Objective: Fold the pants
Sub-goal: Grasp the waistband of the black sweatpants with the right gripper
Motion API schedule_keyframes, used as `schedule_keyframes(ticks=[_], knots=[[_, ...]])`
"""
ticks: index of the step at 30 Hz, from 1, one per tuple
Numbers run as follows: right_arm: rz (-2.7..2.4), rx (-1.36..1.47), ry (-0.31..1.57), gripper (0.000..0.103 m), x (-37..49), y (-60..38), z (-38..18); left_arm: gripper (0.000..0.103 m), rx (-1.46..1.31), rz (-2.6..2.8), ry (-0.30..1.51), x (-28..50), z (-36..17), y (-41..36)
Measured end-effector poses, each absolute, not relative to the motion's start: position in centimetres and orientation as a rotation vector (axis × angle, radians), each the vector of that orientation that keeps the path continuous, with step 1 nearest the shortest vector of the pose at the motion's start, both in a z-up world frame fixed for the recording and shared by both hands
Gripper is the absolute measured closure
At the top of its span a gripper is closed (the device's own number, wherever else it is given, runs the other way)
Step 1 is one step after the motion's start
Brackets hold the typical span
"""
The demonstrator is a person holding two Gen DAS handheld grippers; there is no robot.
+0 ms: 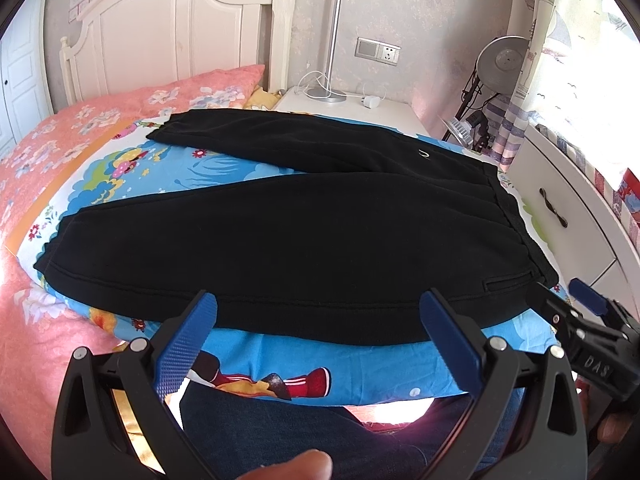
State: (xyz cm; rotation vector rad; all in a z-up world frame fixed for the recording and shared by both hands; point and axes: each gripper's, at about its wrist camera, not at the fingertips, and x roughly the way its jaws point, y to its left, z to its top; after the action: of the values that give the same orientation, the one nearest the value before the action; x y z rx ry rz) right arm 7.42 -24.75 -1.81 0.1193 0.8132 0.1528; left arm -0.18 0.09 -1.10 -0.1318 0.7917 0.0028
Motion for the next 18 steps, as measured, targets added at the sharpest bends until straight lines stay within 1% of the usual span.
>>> schedule_keyframes(ticks=[5,9,11,13,15,18], knots=[[0.114,0.087,0.839,0.005,14.4,-29.1,-2.1,0.002,-0.200,-0.092,0.789,0.0,-2.7,0.1],[0.097,0.151,0.958,0.005,24.3,-34.5,-2.7,0.002,-0.229,-0.119,0.804,0.7,-3.4,0.3],[0.060,0.160,1.010,0.005,29.4,-37.0,-3.3,0.002,-0.249,-0.132,0.842,1.5,-3.8,0.5],[0.044,0.142,1.030,0.005,33.7,-38.8,-3.8,0.002,-0.298,-0.181,0.891,2.6,-4.5,1.1],[0.034,0.129,1.052,0.005,37.3,-40.5,-4.4,0.002,-0.335,-0.213,0.895,3.9,-4.8,1.8],[0.010,0.095,1.071,0.005,41.4,-41.8,-5.4,0.002,-0.299,-0.197,0.901,5.5,-4.9,2.0]])
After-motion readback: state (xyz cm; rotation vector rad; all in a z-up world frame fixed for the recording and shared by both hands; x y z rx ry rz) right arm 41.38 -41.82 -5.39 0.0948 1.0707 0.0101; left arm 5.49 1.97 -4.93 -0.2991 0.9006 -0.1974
